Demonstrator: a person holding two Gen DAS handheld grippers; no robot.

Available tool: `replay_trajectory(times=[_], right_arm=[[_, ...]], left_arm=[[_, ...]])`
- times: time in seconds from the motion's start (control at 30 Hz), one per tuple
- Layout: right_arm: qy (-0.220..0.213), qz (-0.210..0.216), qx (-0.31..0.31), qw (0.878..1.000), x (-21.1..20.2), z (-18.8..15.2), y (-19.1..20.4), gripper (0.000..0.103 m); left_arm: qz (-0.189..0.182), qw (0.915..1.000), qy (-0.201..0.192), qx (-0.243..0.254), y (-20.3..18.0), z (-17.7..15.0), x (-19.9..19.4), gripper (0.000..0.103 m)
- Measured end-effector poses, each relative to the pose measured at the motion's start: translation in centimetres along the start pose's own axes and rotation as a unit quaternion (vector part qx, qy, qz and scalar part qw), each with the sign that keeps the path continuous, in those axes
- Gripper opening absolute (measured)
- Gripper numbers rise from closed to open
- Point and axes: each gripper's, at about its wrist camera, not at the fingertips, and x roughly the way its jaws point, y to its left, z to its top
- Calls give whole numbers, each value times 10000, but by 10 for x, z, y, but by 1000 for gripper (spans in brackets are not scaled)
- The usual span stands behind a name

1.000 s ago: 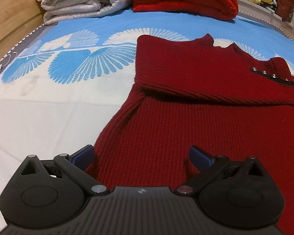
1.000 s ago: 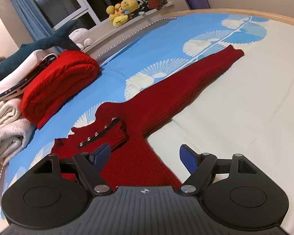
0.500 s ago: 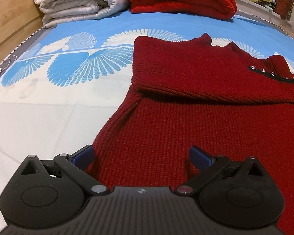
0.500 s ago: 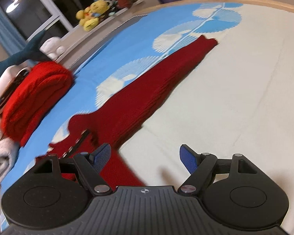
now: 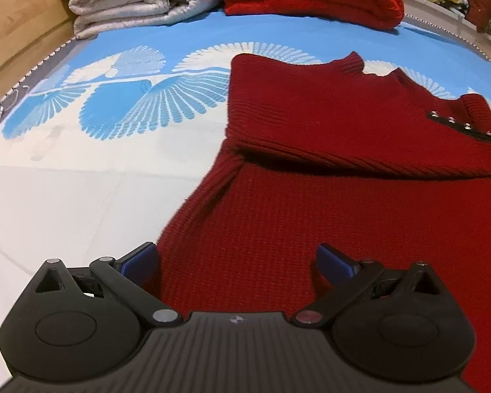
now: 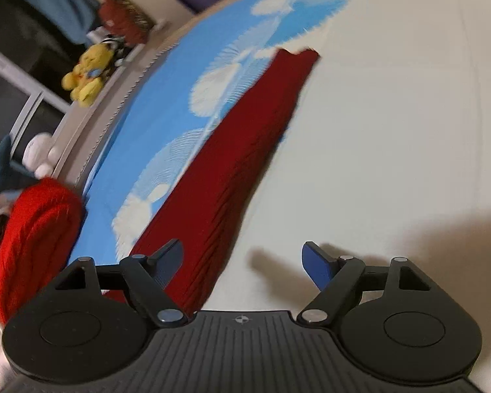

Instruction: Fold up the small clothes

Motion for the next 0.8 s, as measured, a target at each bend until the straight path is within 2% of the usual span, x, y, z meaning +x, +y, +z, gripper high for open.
replay_trajectory(times=[0.17,0.27,0.3,0.33,0.37,0.4,0.43,0.53,0.6,0.73,0.8], right_arm=[[-152,356,-31,9992,31,21,8,86],[-531,606,81,9967,45,17,7,87],[-611,638,-45,9961,48,15,10,80],[-642,617,-182,9959,52,15,14,69],[-579,579,-208,9964,55,16,15,23],[-532,529,-81,9971,57,18,13,12],[-608,585,94,9964,54,21,10,12],[-1245,541,209,9905,28,32,15,11],[-1397,509,342,9883,15,36,20,11],[-1194,5,138,9928,32,31,17,11],[-954,-209,403,9944,42,29,4,11]], left_arm=[[91,9999,-39,-55,6,5,6,103],[150,9998,-44,-81,7,8,11,103],[158,9998,-30,-91,7,9,12,103],[157,9998,-12,-108,8,9,14,103],[161,9998,3,-118,8,10,16,103],[184,9997,20,-131,8,10,17,103],[214,9997,33,-150,8,11,19,103],[244,9995,22,-204,10,11,19,103],[226,9995,-3,-213,11,11,18,103],[210,9996,-46,-206,14,11,15,103],[225,9995,-73,-208,13,11,13,103]])
